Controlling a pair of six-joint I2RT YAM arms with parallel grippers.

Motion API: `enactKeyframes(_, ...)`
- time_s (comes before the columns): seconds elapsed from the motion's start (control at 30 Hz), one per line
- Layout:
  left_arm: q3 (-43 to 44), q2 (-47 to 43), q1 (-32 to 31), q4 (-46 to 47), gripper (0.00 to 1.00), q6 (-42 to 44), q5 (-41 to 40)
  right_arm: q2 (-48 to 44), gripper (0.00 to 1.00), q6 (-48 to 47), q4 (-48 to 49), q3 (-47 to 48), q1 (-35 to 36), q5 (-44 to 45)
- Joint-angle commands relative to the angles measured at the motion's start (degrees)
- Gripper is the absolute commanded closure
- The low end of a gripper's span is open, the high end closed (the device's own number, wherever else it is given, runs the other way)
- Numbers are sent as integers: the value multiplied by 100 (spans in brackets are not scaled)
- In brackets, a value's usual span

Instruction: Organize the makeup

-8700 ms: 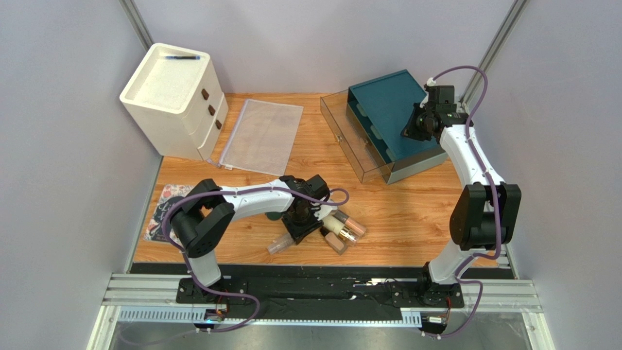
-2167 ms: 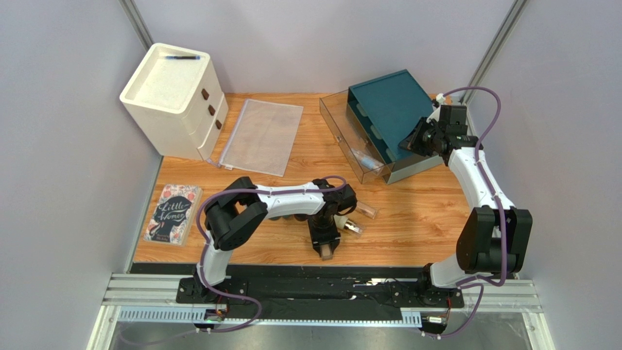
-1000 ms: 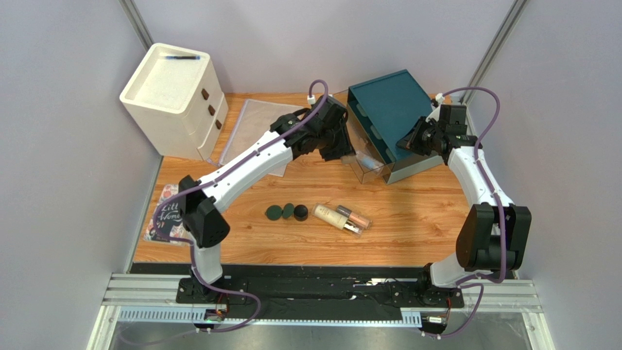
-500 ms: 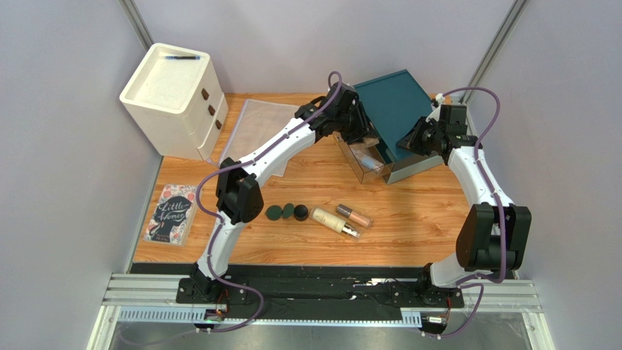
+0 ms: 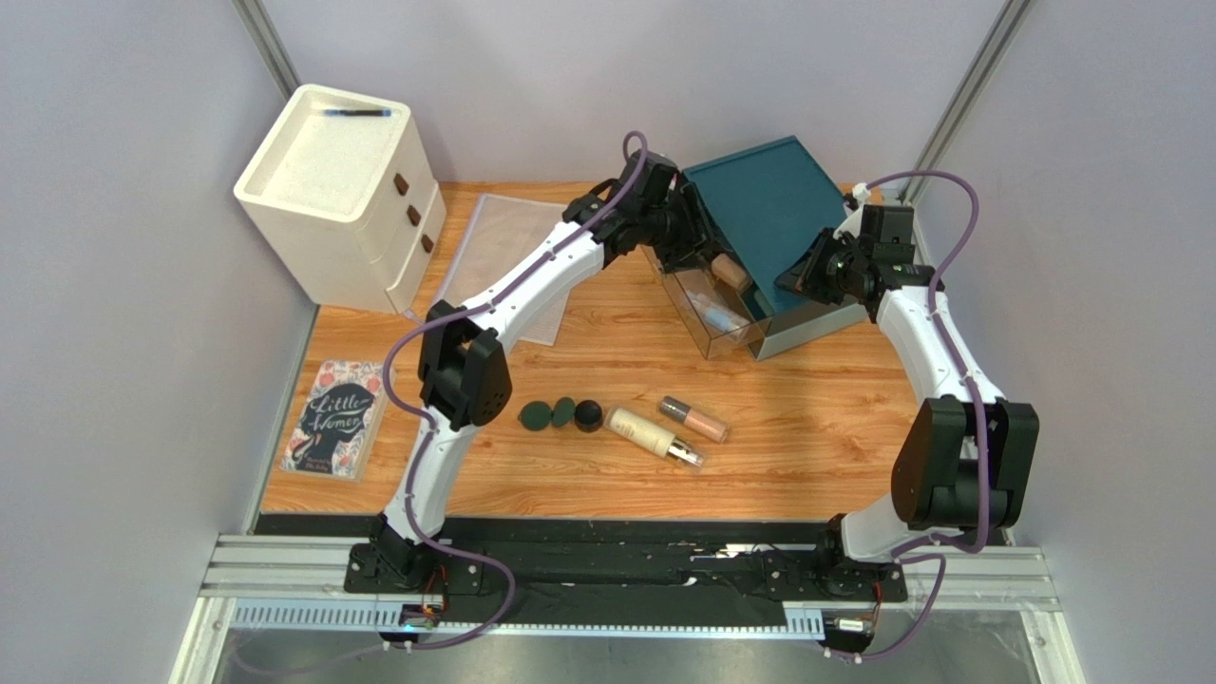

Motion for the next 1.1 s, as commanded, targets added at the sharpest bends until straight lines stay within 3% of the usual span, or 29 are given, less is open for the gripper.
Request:
enactKeyframes(0.0, 210, -270, 53, 218, 38, 175, 242, 346, 100, -291, -1121, -424, -62, 519)
enactKeyframes(0.1, -61, -725, 18, 113, 39, 666, 330, 337, 100, -308, -1121, -450, -71, 527)
enactKeyframes(0.23, -1185, -1684, -149, -151, 39, 2042, 129, 346, 100, -308, -1130, -450, -89, 527)
enactKeyframes(0.4, -2880, -3256, -518, -159, 32, 3443, -329, 346, 100, -291, -1112, -441, -89, 510)
enactKeyframes(0.53, -3393, -3777, -904, -669, 29, 4461, -539, 355, 100, -299, -1156, -432, -89, 492)
enactKeyframes(0.6, -3516, -3813, -984, -1054, 26, 4692, -488, 346, 100, -282, -1148, -467, -89, 492)
enactKeyframes(0.63, -3534, -3787, -1028, -1204, 13, 4876, -496, 363, 100, -273, -1139, -476, -89, 475)
enactKeyframes(0.73, -3569, -3559, -1326, -1697, 0, 5271, -706, 390, 100, -264, -1121, -485, -89, 466)
enactKeyframes(1.07, -3481, -2329, -2583, -2041, 1, 6108, -1419, 328, 100, -308, -1130, -547, -89, 527)
